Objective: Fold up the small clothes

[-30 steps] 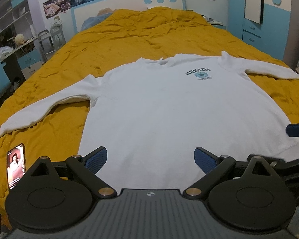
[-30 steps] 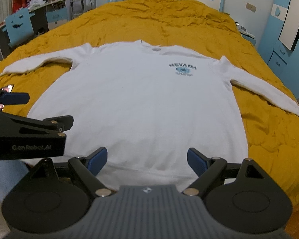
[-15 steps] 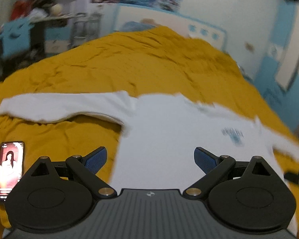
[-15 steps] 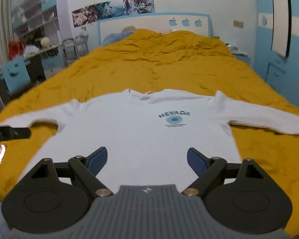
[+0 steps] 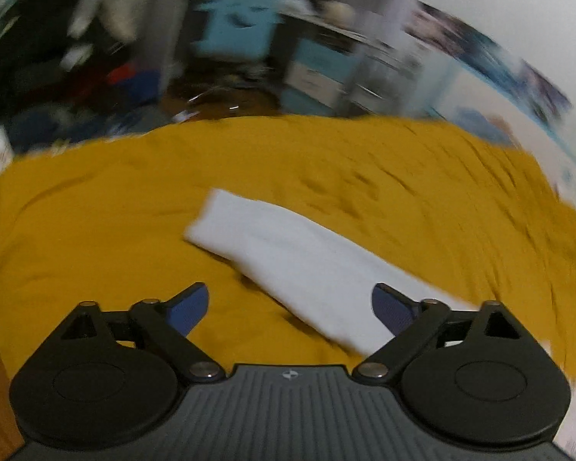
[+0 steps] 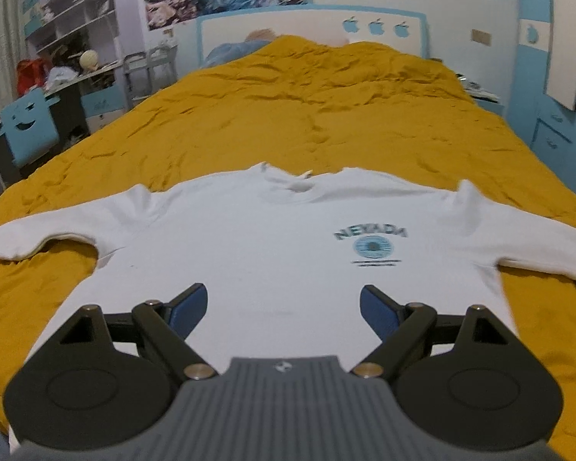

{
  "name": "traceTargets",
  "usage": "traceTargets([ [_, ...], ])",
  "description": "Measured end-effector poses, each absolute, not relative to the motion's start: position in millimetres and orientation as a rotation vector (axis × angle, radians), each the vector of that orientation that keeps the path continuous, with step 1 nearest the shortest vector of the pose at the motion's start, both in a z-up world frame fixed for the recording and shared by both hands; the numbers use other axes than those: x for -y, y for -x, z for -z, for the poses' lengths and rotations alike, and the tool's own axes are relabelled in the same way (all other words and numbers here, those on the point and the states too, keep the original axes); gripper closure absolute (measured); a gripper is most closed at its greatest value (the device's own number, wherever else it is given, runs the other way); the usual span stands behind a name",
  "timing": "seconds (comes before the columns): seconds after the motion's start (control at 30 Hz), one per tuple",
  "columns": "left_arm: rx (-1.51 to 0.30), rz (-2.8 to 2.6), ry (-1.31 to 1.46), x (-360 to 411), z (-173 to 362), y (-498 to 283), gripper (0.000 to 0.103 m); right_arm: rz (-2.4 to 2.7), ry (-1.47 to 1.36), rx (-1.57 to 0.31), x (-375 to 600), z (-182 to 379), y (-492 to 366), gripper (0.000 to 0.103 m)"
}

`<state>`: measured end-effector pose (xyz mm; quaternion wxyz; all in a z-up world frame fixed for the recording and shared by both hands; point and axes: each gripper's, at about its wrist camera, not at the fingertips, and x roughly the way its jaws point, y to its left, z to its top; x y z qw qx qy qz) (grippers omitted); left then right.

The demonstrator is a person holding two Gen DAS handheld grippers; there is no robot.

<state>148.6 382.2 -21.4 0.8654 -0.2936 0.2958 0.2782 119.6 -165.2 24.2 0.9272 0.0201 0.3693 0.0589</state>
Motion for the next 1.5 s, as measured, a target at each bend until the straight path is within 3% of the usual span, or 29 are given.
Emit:
traceTargets([
  [0.13, -0.644, -0.66, 0.743, -428, 55, -150, 0.021, -0.167, -0.04, -0.79, 144, -18, -136, 0.02],
  [0.33, -0.622, -0.655, 0.796, -448, 77, -156, 0.037, -0.218, -0.014, -0.791, 113, -19, -159, 0.02],
  [0.4, -0.625, -0.639, 0.793, -449, 78, -164, 0.057, -0.227, -0.019, -0.791, 107, -20, -165, 0.02],
  [0.47, -0.635, -0.614, 0.806, -454, 81, -171, 0.09, -0.233, -0.02, -0.787, 102, -21, -170, 0.02],
  [0.6, -0.595, -0.603, 0.737, -440, 63, -176, 0.093, -0.232, -0.031, -0.797, 102, -19, -175, 0.02],
  [0.8, -0.465, -0.469, 0.597, -376, -5, -186, 0.094, -0.202, -0.084, -0.81, 122, -16, -177, 0.02],
  [1.1, -0.409, -0.143, 0.258, -198, -89, -215, 0.094, -0.128, -0.173, -0.805, 176, -11, -166, 0.02],
  [1.27, -0.476, 0.06, 0.066, -88, -73, -237, 0.094, -0.032, -0.239, -0.829, 223, -1, -158, 0.02],
  [1.5, -0.737, 0.226, -0.055, 7, 23, -247, 0.094, 0.042, -0.279, -0.847, 270, 15, -138, 0.02],
])
